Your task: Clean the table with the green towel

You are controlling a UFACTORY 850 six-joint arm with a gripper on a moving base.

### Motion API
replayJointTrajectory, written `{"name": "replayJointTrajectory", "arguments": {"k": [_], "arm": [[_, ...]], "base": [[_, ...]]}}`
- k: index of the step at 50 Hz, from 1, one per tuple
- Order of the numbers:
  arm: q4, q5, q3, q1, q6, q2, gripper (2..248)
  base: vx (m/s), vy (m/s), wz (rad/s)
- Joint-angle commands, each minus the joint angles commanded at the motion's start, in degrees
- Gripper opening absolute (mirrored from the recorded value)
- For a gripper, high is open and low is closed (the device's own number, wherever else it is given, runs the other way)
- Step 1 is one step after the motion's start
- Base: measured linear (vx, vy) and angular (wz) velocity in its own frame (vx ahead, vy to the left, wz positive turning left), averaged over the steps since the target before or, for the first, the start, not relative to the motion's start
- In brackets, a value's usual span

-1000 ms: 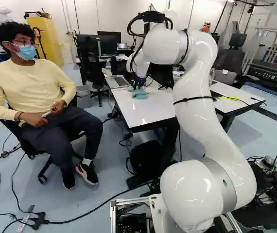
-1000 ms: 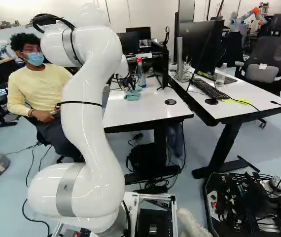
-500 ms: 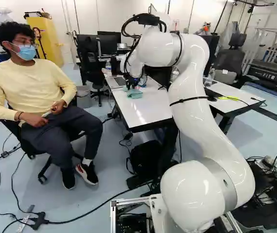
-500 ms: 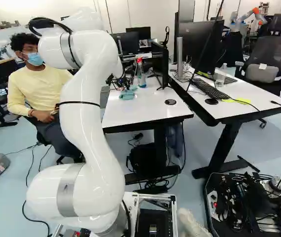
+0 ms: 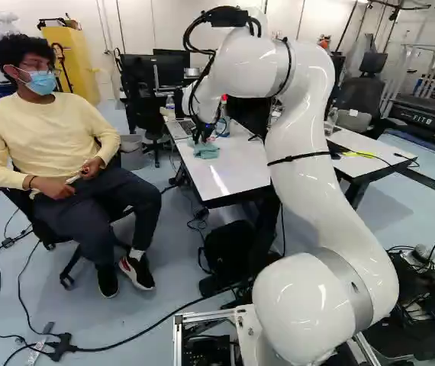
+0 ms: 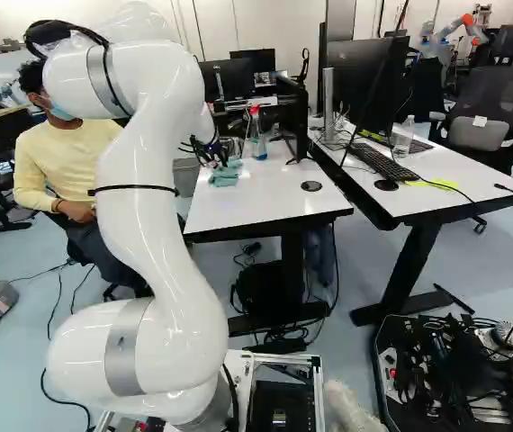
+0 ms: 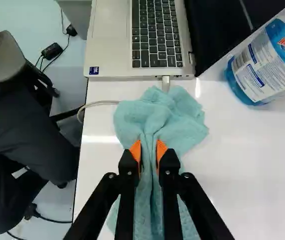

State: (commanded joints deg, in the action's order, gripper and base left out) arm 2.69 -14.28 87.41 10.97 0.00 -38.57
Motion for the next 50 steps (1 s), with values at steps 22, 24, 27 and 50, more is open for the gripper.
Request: {"name": "replayJointTrajectory", "arguments": {"k": [22,24,27,50], "arm": [[0.0,0.0,-6.52,-1.35,0.0,4.64,56],[0.0,0.0,-6.83,-1.63,0.0,4.87,56],[0.0,0.0,-7.22,-2.1,0.0,5.15,56],[0.0,0.0,-8.04,-5.62,0.0,5.74,56]], "base": [[0.0,0.0,0.0],[0.0,0.0,0.0],[0.0,0.0,0.0],[0.0,0.0,0.0]]}}
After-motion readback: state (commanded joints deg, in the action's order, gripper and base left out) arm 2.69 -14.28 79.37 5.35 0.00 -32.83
